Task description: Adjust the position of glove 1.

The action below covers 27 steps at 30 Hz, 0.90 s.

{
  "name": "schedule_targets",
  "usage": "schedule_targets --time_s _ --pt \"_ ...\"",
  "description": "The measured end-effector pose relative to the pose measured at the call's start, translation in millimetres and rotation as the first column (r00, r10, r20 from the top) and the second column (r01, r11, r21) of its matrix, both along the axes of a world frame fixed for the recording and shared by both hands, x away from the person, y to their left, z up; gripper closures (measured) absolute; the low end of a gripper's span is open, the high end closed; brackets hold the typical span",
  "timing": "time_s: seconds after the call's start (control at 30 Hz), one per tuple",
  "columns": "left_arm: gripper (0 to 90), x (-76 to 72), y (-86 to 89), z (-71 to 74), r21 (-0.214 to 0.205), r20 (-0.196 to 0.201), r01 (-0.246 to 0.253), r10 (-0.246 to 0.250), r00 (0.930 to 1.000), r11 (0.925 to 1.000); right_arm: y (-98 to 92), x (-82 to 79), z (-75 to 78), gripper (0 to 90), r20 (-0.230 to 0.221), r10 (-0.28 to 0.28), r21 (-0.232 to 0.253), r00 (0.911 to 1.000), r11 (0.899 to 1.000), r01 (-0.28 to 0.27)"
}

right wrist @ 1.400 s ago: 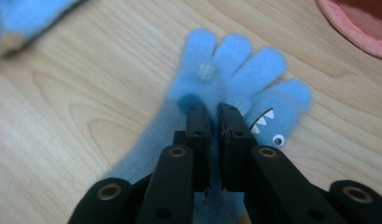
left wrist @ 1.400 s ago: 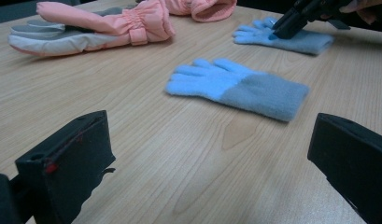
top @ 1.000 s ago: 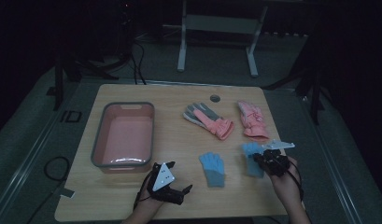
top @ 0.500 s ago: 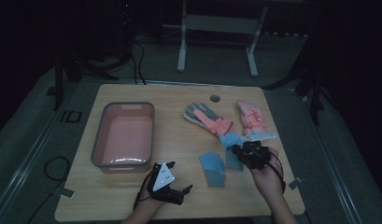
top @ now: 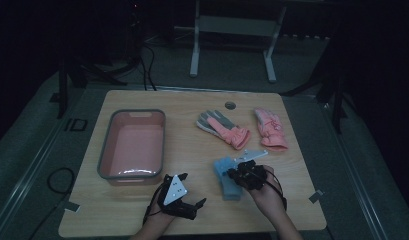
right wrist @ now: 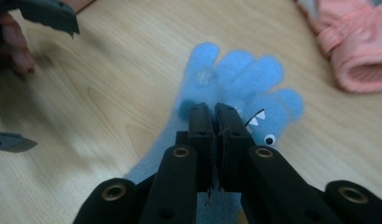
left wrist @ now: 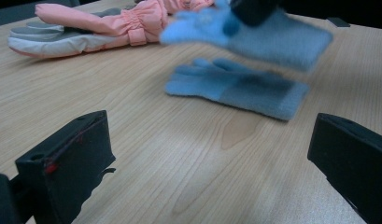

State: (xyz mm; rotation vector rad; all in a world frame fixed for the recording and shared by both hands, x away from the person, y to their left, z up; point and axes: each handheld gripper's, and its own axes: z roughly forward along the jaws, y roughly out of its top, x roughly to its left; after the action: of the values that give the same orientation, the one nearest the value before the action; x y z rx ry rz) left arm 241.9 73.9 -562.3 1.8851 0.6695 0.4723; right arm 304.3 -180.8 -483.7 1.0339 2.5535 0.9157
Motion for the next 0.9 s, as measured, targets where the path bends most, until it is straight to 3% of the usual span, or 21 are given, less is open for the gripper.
schedule_targets --time_s 0.43,0.7,0.8,0.9 --pt "0.0 -0.7 -0.7 0.0 0.007 0.004 0.0 0.0 1.0 1.0 0.8 6.2 -32.0 84.5 -0.073 0.006 -0.051 0.9973 0.999 -0.009" --pt "0.0 -1.1 -1.4 0.0 0.012 0.008 -0.005 0.005 1.0 0.9999 1.6 8.1 -44.1 82.4 -0.081 0.005 -0.066 0.9967 0.998 -0.01" --pt "0.0 -1.4 -2.0 0.0 0.002 0.012 -0.013 0.013 0.9998 0.9999 0.0 6.0 -36.1 74.8 -0.069 0.011 -0.058 0.9976 0.998 -0.015" --pt "0.0 -1.1 -2.4 0.6 -0.002 -0.005 0.004 -0.004 1.0 1.0 -4.8 4.5 -25.4 53.2 -0.042 0.017 -0.026 0.999 0.999 -0.019"
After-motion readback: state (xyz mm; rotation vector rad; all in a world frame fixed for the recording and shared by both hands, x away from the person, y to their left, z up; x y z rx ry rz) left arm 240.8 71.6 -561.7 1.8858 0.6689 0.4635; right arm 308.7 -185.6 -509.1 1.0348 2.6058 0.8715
